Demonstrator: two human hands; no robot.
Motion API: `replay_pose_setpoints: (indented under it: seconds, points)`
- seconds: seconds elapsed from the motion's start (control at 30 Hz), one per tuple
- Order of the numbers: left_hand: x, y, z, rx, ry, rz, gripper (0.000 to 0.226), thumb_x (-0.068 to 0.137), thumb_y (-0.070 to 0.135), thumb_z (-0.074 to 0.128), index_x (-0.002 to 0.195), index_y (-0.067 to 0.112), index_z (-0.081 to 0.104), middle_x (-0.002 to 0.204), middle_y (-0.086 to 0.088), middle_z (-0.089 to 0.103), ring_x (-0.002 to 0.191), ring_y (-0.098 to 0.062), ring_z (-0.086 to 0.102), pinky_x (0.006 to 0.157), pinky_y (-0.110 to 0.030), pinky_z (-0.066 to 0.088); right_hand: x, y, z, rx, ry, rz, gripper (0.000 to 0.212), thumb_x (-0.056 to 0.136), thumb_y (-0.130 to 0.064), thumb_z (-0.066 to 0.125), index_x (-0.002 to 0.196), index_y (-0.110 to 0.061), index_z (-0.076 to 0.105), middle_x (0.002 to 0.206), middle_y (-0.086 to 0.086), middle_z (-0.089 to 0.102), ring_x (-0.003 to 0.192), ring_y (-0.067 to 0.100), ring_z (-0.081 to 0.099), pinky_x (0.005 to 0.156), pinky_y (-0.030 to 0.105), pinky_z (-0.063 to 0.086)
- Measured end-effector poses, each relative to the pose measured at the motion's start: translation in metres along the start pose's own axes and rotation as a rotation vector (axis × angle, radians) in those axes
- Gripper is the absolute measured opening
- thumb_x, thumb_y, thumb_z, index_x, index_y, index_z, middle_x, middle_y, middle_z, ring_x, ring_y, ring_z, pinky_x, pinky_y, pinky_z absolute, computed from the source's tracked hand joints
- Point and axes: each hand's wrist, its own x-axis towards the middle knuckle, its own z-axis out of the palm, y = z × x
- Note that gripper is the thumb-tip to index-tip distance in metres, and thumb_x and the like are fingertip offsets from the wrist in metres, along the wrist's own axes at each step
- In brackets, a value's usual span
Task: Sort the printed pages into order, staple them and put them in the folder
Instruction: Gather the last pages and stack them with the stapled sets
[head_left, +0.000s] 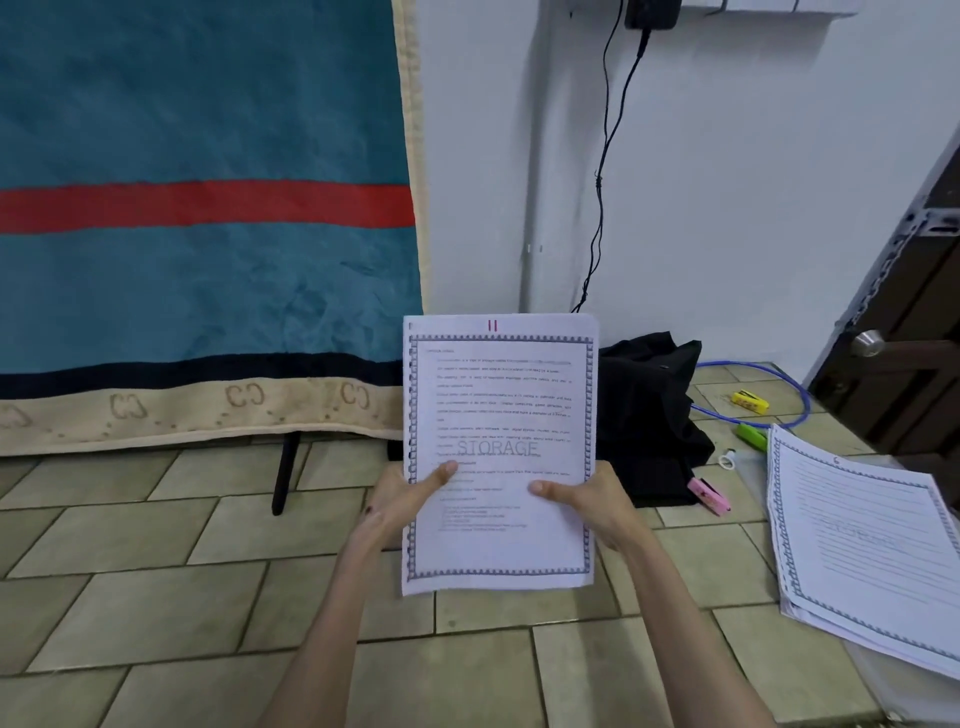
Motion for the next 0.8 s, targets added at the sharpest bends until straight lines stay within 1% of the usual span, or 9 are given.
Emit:
replay_pose_setpoints:
  seconds: [0.13,0.2,0.27,0.33,0.4,0.5,0.6,0.73,0.8]
  points:
    - [0.018,0.026,0.021,-0.246,-0.031,-0.022,0.017,0.086,0.032,0.062,0.097,0.020,0.068,0.103,-0.001,0.071,0.097,-0.021,0.067,0.087,-0.037,0.054,-0.011,-0.005,-0.034,-0.077,-0.066,0.094,0.034,0.068,-0.001,0.080,0.095,-0.019,0.069,0.099,0.000,0.074,0.089,0.014,0.072,0.073,0.026,0.057]
    - [0.029,0.038,0.032,-0.387,-0.056,-0.039,0.019,0.089,0.028,0.058,0.098,0.016,0.068,0.108,-0.008,0.070,0.094,-0.023,0.069,0.087,-0.043,0.054,-0.020,-0.003,-0.051,-0.086,-0.090,0.146,0.035,0.069,0.005,0.078,0.095,-0.017,0.070,0.101,0.003,0.074,0.092,0.018,0.071,0.079,0.032,0.057]
    - [0.040,0.048,0.046,-0.449,-0.126,-0.038,0.025,0.094,0.027,0.050,0.111,0.015,0.064,0.110,-0.007,0.069,0.092,-0.021,0.070,0.080,-0.040,0.057,-0.029,0.002,-0.067,-0.090,-0.094,0.195,0.039,0.068,0.005,0.078,0.100,-0.015,0.069,0.104,0.004,0.074,0.095,0.022,0.071,0.084,0.039,0.056]
    - [0.048,0.053,0.060,-0.513,-0.200,-0.017,0.030,0.097,0.025,0.043,0.126,0.028,0.052,0.110,-0.004,0.069,0.097,-0.022,0.068,0.082,-0.041,0.056,-0.038,0.006,-0.082,-0.105,-0.094,0.234,0.044,0.066,0.000,0.080,0.107,-0.014,0.068,0.107,0.004,0.073,0.099,0.023,0.069,0.089,0.042,0.054]
    - [0.053,0.052,0.076,-0.562,-0.259,-0.026,0.030,0.099,0.024,0.037,0.123,0.038,0.049,0.110,-0.003,0.068,0.099,-0.023,0.065,0.087,-0.044,0.052,-0.046,0.009,-0.094,-0.133,-0.099,0.275,0.050,0.064,-0.006,0.081,0.111,-0.013,0.065,0.108,0.003,0.072,0.099,0.023,0.069,0.090,0.044,0.054]
    - [0.055,0.042,0.098,-0.592,-0.287,-0.101,0.024,0.100,0.025,0.035,0.118,0.031,0.050,0.108,-0.010,0.064,0.097,-0.028,0.062,0.087,-0.045,0.049,-0.058,0.014,-0.111,-0.067,-0.105,0.353,0.047,0.064,-0.010,0.084,0.107,-0.012,0.066,0.104,0.004,0.074,0.096,0.024,0.070,0.084,0.040,0.057]
    - [0.056,0.033,0.117,-0.546,-0.286,-0.169,0.018,0.100,0.025,0.036,0.105,0.027,0.054,0.098,-0.011,0.064,0.086,-0.026,0.062,0.077,-0.041,0.051,-0.064,0.019,-0.124,0.088,-0.023,0.352,0.056,0.063,-0.035,0.083,0.111,-0.011,0.065,0.108,0.009,0.072,0.099,0.028,0.069,0.079,0.038,0.058]
    - [0.058,0.022,0.139,-0.444,-0.377,-0.181,0.015,0.099,0.023,0.038,0.102,0.023,0.053,0.097,-0.009,0.064,0.076,-0.018,0.068,0.060,-0.030,0.057,-0.057,0.032,-0.133,0.215,0.201,0.197,0.027,0.087,-0.019,0.061,0.113,-0.014,0.065,0.111,0.011,0.071,0.101,0.032,0.067,0.086,0.046,0.055]
    - [0.061,0.018,0.145,-0.383,-0.385,-0.184,0.020,0.099,0.023,0.039,0.113,0.024,0.053,0.104,-0.009,0.066,0.087,-0.022,0.068,0.065,-0.032,0.059,-0.054,0.038,-0.134,0.186,0.239,0.163,0.023,0.089,-0.017,0.061,0.111,-0.014,0.067,0.111,0.012,0.070,0.102,0.032,0.067,0.091,0.051,0.051]
